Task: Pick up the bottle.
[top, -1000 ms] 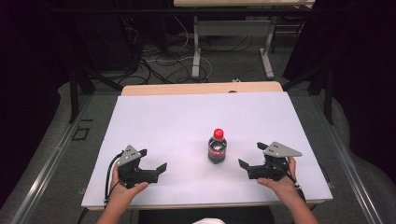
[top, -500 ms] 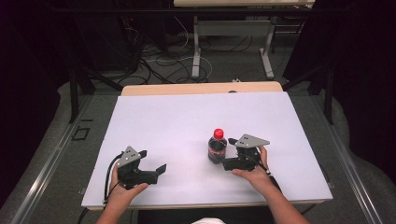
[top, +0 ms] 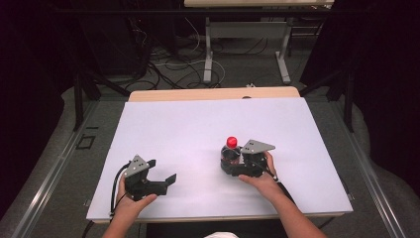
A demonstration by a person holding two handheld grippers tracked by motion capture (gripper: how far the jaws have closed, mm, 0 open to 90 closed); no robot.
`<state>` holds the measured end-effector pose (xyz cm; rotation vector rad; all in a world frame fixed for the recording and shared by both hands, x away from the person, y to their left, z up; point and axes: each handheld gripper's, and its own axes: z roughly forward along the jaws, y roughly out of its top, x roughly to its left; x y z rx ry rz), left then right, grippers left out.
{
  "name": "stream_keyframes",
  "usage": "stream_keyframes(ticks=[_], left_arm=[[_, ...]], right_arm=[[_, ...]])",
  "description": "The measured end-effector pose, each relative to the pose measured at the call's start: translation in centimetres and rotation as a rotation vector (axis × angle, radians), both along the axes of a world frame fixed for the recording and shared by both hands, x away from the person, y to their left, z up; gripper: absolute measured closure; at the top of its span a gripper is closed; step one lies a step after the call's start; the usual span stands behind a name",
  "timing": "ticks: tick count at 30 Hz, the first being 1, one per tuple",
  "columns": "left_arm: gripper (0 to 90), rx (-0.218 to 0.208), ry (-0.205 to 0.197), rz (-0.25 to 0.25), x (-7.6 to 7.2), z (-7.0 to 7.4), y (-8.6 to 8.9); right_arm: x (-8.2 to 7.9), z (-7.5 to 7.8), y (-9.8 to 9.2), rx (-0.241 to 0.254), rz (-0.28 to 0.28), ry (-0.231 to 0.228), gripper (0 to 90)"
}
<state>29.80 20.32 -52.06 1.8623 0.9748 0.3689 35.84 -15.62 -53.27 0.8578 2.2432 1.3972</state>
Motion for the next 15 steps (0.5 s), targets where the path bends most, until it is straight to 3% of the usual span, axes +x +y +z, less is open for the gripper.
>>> stream_keyframes(ticks=[4,9,15], left_arm=[[6.0,0.015,-0.009,-0.010,0.1,0.1,0.0],[7.0,-0.004,-0.007,-0.012,0.1,0.5,-0.2],[8.7,-0.005,-0.023,-0.065,0.2,2.5,-1.6]], right_arm=[[-0.2,0.0,0.1,-0.001,-0.010,-0.018,29.0],[-0.5,0.2,0.1,-0.010,-0.006,-0.014,29.4],[-1.8,1.5,0.4,-0.030,0.038,-0.002,29.5]])
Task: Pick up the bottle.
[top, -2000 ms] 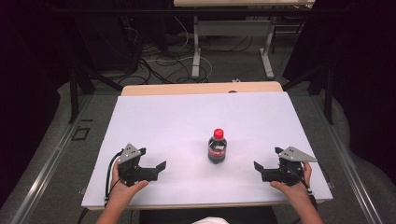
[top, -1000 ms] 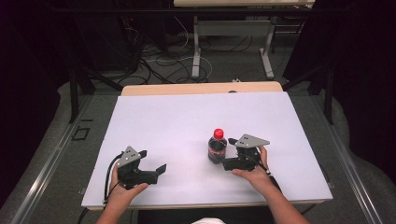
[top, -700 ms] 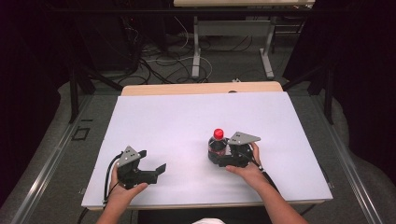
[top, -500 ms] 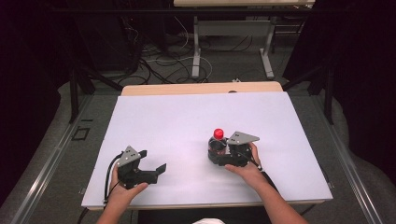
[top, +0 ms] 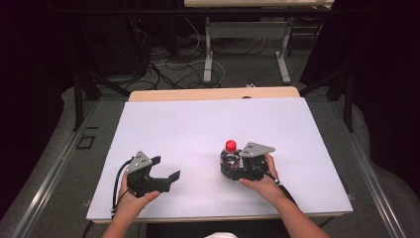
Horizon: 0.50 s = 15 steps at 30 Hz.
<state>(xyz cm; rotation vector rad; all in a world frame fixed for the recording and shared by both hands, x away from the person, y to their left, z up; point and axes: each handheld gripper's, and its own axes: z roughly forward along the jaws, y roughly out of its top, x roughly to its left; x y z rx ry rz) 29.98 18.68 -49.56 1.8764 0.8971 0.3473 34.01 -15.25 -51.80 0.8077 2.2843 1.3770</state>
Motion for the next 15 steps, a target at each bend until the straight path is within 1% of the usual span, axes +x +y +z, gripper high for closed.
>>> stream_keyframes(ticks=[1,2,3,4,5,6,7,8,9,10,11,12,13,14,15], left_arm=[[8.7,0.000,0.000,-0.007,0.0,0.3,-0.4],[8.8,-0.004,0.002,-0.014,0.0,0.7,-0.9],[9.3,-0.008,0.002,-0.023,0.1,1.1,-1.3],[10.7,-0.012,0.003,-0.031,0.1,1.5,-1.7],[12.7,-0.012,0.003,-0.031,0.1,1.5,-1.7],[12.7,-0.023,-0.002,-0.046,0.1,2.0,-2.2],[16.1,-0.042,-0.013,-0.079,0.2,3.1,-3.1],[16.1,-0.048,-0.021,-0.100,0.2,3.7,-3.5],[16.3,-0.057,-0.025,-0.119,0.3,4.3,-4.1],[16.6,-0.070,-0.018,-0.142,0.3,4.9,-4.6],[16.9,-0.071,-0.023,-0.164,0.3,5.5,-5.2],[19.4,-0.071,-0.025,-0.185,0.3,6.1,-5.7],[23.9,-0.071,-0.028,-0.203,0.2,6.6,-6.2],[25.9,-0.075,-0.031,-0.225,0.2,7.0,-6.7],[27.6,-0.075,-0.031,-0.225,0.2,7.0,-6.7]], right_arm=[[-0.4,0.3,0.1,0.004,0.000,-0.003,29.4],[-0.7,0.5,0.2,0.007,0.014,-0.005,29.4],[-1.0,0.7,0.3,0.020,0.019,-0.007,29.4],[-1.4,1.0,0.4,0.026,0.030,0.001,29.4],[-1.6,1.2,0.5,0.032,0.044,0.003,29.4],[-1.6,1.2,0.5,0.032,0.044,0.003,29.4],[-2.2,1.6,0.7,0.045,0.074,0.001,29.5],[-2.5,1.8,0.8,0.048,0.083,-0.003,29.4],[-2.7,2.0,0.9,0.045,0.098,-0.011,29.5],[-3.0,2.1,1.0,0.049,0.104,-0.012,29.4],[-3.2,2.2,1.0,0.044,0.116,-0.016,29.5],[-3.4,2.2,1.1,0.049,0.127,-0.026,29.5],[-3.5,2.2,1.1,0.050,0.133,-0.028,29.5],[-3.5,2.2,1.2,0.054,0.143,-0.028,29.5],[-3.6,2.1,1.2,0.055,0.150,-0.024,29.5]])
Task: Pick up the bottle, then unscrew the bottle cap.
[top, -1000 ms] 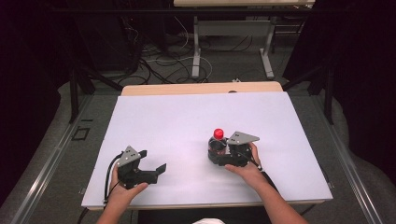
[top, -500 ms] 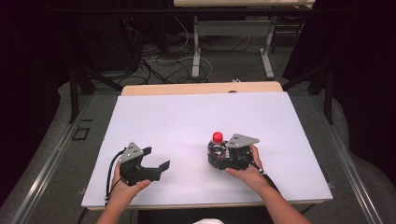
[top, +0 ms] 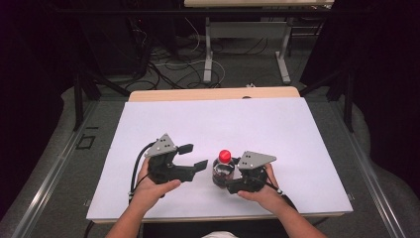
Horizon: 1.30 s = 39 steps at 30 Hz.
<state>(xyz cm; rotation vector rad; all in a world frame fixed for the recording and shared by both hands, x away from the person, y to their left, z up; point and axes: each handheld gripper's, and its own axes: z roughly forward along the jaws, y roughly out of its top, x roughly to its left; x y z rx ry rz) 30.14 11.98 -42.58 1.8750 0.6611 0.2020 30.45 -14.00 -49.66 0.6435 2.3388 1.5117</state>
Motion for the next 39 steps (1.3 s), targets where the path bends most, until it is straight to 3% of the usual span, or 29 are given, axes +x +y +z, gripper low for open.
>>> stream_keyframes(ticks=[3,7,9,10,13,16,19,25,30,32,39], left_arm=[[33.2,0.014,-0.028,-0.066,-0.2,1.2,-1.8],[38.2,0.025,0.000,-0.135,0.0,1.5,-3.3],[38.8,0.034,-0.014,-0.149,0.1,1.5,-3.6],[39.6,0.039,-0.017,-0.166,0.2,1.4,-4.1],[44.0,0.034,0.010,-0.208,0.4,1.3,-4.8],[46.4,0.059,0.021,-0.227,0.5,1.2,-5.2],[48.9,0.042,0.043,-0.253,0.7,1.1,-5.2],[59.0,0.055,0.056,-0.267,0.8,0.6,-5.4],[60.3,0.060,0.048,-0.262,0.6,0.5,-5.3],[60.6,0.082,0.034,-0.253,0.4,0.6,-5.3],[61.1,0.095,0.003,-0.206,-0.1,0.8,-5.6]], right_arm=[[-0.1,-0.2,0.2,-0.008,0.021,0.012,29.5],[-0.5,-0.5,0.4,-0.028,0.042,0.038,29.5],[-0.7,-0.6,0.4,-0.045,0.063,0.056,29.6],[-0.8,-0.6,0.5,-0.043,0.065,0.043,29.5],[-1.2,-0.5,0.5,-0.058,0.069,0.046,29.6],[-1.3,-0.5,0.4,-0.042,0.074,0.037,29.6],[-1.4,-0.3,0.4,-0.042,0.090,0.039,29.6],[-1.5,-0.2,0.6,-0.037,0.114,0.038,29.6],[-1.5,-0.4,0.7,-0.037,0.123,0.039,29.6],[-1.6,-0.5,0.8,-0.036,0.117,0.050,29.7],[-2.0,-0.4,1.0,-0.023,0.054,0.027,30.0]])
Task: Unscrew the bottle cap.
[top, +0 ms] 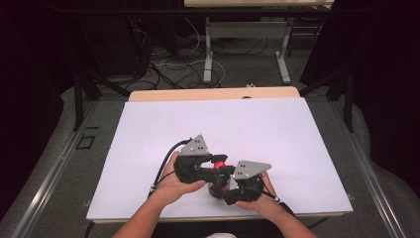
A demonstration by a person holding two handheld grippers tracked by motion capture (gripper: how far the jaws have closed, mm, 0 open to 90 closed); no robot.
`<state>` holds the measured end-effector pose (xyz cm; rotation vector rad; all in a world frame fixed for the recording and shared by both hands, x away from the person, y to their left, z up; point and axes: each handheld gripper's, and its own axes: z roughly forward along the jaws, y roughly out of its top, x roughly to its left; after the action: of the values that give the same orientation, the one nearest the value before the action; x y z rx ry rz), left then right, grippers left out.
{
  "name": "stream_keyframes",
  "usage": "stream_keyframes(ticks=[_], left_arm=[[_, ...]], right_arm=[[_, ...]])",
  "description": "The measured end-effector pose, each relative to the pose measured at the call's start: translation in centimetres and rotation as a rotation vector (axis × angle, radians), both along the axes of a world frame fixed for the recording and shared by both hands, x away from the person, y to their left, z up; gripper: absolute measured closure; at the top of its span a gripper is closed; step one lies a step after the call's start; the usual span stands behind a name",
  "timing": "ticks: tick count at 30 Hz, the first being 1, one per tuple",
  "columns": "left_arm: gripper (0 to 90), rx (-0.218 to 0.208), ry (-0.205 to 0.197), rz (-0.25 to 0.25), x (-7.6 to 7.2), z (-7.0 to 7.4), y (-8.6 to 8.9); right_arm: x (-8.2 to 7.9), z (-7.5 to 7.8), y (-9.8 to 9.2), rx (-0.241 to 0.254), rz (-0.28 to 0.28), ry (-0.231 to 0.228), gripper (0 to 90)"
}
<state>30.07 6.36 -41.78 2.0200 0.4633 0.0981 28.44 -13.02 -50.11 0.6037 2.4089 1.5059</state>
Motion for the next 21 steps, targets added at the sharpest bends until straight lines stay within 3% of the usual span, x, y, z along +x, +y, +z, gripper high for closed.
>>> stream_keyframes(ticks=[3,9,14,17,21], left_arm=[[61.3,-0.001,-0.002,0.069,-0.3,0.0,-0.4],[61.4,0.015,-0.035,0.231,-1.0,-0.1,-1.7],[61.4,0.031,-0.070,0.348,-1.7,-0.3,-2.9],[61.3,0.033,-0.060,0.366,-1.7,-0.2,-3.1],[58.4,0.013,-0.021,0.334,-1.3,0.0,-2.6]], right_arm=[[0.0,0.1,0.0,-0.005,-0.032,-0.004,30.0],[-0.2,0.0,0.2,-0.025,-0.154,-0.027,30.0],[-0.3,-0.1,0.4,-0.039,-0.217,-0.036,29.8],[-0.2,-0.2,0.4,-0.027,-0.225,-0.033,29.7],[-0.1,-0.2,0.2,-0.016,-0.201,-0.025,29.7]])
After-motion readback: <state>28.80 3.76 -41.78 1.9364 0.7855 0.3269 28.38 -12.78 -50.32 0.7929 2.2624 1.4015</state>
